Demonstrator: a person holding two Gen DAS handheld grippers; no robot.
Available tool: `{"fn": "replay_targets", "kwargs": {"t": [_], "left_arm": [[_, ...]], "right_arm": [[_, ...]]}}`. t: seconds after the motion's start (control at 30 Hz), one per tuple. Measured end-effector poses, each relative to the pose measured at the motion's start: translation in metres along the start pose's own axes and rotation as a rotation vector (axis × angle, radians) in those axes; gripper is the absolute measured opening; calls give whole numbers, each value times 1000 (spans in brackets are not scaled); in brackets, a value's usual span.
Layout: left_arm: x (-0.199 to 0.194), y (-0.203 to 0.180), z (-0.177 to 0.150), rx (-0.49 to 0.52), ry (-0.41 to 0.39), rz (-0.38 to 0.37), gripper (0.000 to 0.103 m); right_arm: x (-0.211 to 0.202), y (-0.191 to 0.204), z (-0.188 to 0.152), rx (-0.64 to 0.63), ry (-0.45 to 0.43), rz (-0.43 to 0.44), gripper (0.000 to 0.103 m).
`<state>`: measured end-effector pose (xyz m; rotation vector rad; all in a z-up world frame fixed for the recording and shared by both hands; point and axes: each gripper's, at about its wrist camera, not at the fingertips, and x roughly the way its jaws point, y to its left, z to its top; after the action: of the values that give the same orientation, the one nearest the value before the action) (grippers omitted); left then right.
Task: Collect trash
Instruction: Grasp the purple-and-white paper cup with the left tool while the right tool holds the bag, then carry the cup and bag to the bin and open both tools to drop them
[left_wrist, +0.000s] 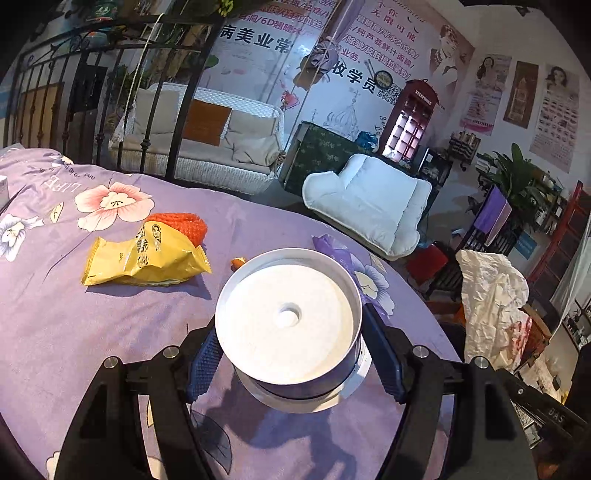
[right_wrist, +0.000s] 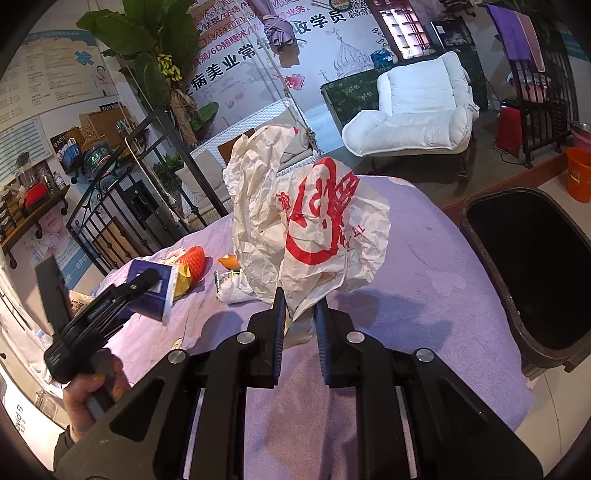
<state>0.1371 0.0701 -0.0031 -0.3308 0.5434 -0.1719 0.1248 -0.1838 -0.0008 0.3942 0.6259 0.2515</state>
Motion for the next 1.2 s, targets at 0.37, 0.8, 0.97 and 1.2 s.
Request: {"fn": "replay_targets", "kwargs": {"t": [0.37, 0.8, 0.97, 1.2], "left_arm": [[-6, -54, -23, 88, 37, -129, 70], [26, -133, -37, 219, 109, -282, 70], [37, -152, -42, 247, 128, -306, 70], [45, -177, -51, 293, 165, -338, 70]], "right_arm": [[-32, -50, 1, 9, -45, -124, 17], [-24, -203, 25, 173, 14, -410, 17], [3, -231, 20, 211, 81, -435, 17], [26, -256, 14, 262, 140, -483, 49]]}}
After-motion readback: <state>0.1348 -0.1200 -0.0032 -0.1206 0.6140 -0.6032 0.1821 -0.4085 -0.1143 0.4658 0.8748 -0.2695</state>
